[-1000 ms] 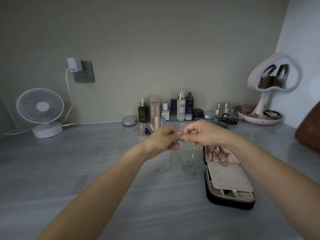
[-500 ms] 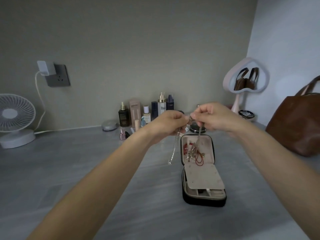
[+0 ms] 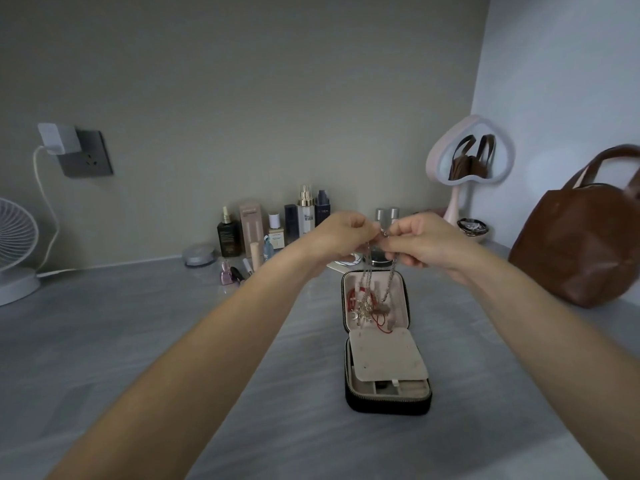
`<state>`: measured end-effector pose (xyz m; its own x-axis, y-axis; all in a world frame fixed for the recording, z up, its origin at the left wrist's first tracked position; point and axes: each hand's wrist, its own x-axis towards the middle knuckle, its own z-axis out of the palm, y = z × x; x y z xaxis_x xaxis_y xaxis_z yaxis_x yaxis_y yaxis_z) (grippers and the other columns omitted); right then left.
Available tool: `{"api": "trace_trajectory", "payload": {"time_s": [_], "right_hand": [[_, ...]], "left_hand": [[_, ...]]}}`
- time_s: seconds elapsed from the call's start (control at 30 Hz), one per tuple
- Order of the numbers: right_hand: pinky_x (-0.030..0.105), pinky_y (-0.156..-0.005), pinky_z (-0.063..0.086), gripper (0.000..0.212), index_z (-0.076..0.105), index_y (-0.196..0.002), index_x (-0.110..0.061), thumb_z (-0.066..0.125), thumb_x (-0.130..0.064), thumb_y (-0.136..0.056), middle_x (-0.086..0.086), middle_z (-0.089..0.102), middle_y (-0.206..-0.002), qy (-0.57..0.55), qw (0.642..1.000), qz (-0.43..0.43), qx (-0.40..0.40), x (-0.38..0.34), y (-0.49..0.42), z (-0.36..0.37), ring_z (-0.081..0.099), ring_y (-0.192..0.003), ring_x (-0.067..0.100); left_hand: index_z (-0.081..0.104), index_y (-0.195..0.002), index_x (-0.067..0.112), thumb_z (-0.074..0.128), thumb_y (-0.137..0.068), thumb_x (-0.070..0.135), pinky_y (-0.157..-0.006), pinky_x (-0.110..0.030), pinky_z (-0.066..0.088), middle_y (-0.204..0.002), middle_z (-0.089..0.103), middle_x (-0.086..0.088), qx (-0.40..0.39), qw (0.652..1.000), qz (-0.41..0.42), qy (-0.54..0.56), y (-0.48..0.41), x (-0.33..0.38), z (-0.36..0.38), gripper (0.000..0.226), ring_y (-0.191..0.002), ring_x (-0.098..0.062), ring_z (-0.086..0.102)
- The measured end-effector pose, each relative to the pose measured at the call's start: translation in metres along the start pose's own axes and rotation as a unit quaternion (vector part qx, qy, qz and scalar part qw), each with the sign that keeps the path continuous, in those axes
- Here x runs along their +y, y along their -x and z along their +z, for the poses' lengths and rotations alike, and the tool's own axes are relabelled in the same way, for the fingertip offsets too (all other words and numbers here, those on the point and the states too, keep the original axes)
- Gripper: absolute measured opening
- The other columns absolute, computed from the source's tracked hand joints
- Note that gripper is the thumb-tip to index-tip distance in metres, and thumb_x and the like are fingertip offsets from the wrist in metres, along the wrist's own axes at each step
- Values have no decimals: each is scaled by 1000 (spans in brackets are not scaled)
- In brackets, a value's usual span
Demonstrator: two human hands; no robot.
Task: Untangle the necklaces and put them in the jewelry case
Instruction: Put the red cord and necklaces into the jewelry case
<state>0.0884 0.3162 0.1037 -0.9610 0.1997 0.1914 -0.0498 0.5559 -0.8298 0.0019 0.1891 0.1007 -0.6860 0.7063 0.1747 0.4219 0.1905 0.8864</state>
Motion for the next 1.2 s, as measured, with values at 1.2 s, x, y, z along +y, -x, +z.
{"api": "trace_trajectory", "payload": {"time_s": [1.2], "right_hand": [[21,-59,43,9,60,-80,-21,62,-16,-86,3,66,-80,81,995,21,57,83,3,28,61,-69,9]], "left_hand": [[63,-93,-8,42,-96,21,-38,-9,27,-71,62,-11,-55,964,-8,-261,1,-35,41,35,-47,-4,40]]}}
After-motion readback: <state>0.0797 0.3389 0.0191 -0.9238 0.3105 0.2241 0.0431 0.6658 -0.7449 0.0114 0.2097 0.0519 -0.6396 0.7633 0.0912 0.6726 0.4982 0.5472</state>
